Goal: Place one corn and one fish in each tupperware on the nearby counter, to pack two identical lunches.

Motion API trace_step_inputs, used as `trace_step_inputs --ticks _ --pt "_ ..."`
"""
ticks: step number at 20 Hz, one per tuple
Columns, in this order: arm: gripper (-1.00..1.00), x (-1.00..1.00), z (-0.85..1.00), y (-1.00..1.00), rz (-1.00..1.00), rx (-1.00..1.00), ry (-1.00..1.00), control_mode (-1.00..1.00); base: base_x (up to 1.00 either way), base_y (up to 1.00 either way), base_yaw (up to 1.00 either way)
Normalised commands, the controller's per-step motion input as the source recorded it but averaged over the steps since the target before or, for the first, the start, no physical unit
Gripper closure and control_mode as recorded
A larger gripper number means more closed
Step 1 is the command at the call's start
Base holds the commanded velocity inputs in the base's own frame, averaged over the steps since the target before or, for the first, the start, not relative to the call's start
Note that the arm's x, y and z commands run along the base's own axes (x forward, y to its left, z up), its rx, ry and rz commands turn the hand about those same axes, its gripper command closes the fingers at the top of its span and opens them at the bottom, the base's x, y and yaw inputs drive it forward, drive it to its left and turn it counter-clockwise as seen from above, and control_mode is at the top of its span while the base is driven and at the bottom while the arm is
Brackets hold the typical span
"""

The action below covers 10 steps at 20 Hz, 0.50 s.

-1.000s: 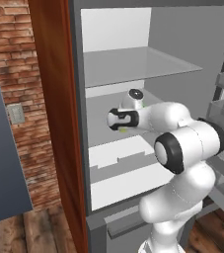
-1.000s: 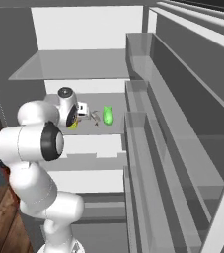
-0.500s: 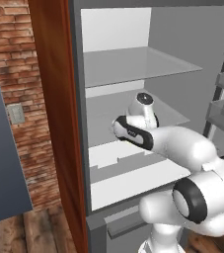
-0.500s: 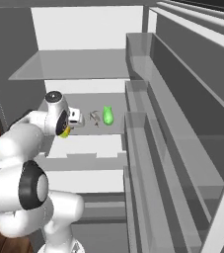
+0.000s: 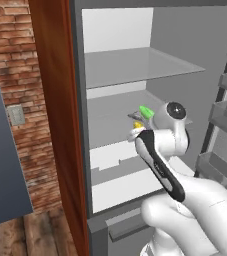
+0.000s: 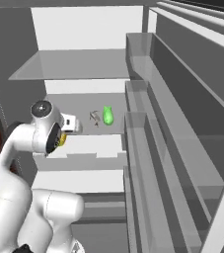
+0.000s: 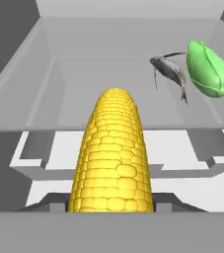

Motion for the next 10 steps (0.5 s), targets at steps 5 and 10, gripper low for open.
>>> trace_step_inputs --ticks 5,10 --pt "1.0 -1.0 0.64 -0.38 0.0 0.0 -0.01 -1.0 0.0 0.0 0.0" --pt "1.0 -1.0 0.77 -0.09 0.0 0.0 0.03 -1.0 0.0 0.0 0.0"
